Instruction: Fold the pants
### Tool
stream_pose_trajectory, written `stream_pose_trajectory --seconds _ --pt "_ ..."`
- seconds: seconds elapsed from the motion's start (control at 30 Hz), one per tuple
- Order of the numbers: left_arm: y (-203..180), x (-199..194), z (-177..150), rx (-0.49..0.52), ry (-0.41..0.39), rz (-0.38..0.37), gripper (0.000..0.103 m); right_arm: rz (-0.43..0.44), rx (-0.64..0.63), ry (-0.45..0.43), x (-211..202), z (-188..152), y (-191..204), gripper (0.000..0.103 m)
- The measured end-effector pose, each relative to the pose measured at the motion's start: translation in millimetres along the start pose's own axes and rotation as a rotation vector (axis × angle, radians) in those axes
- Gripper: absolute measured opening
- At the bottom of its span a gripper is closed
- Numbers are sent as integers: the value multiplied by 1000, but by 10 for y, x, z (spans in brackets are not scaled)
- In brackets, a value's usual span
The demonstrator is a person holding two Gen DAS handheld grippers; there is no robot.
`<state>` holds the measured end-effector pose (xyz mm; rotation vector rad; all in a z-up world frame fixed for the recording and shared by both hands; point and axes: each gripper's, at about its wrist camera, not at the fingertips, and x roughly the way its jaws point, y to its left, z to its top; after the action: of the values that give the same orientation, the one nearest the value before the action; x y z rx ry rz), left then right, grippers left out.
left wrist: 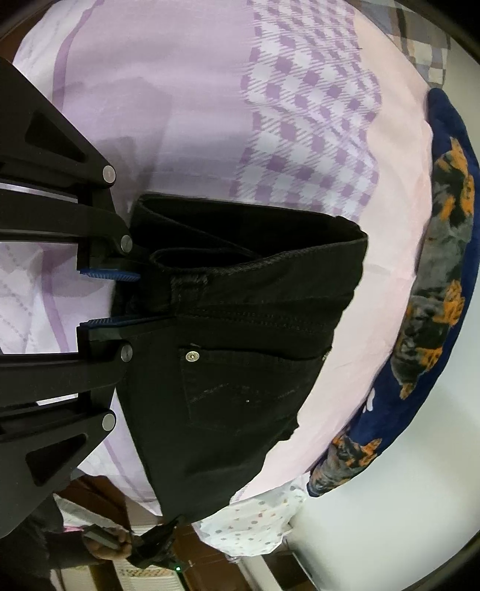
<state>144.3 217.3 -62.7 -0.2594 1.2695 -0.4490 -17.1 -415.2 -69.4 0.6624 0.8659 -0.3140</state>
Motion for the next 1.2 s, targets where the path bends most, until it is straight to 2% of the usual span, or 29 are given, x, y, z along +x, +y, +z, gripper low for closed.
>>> stream_pose_trajectory --seconds 0.1,0.2,0.27,0.37,0.43,0.57,0.7,0.77,0.97,1.13,1.2 --pt "45 72 -14 -16 5 6 18 -17 0 27 98 -52 -28 3" --pt "-34 63 -29 10 -15 49 20 -13 9 52 194 -98 -77 4" --pt "-96 45 -46 21 -25 84 23 24 46 56 222 -110 -153 9" --pt "-225 -32 -88 47 -53 140 27 75 85 50 207 -101 -223 9" --pt "-317 -111 -147 77 -64 167 31 100 100 45 195 -81 -258 13" --pt "-487 -262 -312 168 -70 245 31 148 167 17 167 5 -421 19" --pt "-794 -342 -438 269 -91 264 31 225 268 -1 189 67 -664 22" --pt "-984 -302 -448 312 -101 244 31 260 317 -10 206 81 -750 23" --pt "-1807 158 -449 498 -70 97 32 337 405 -28 237 116 -900 25" --pt "-2537 646 -479 672 -29 -5 32 382 413 -65 172 263 -888 25" --pt "-2727 790 -498 706 -9 -34 32 396 415 -64 162 345 -869 25"
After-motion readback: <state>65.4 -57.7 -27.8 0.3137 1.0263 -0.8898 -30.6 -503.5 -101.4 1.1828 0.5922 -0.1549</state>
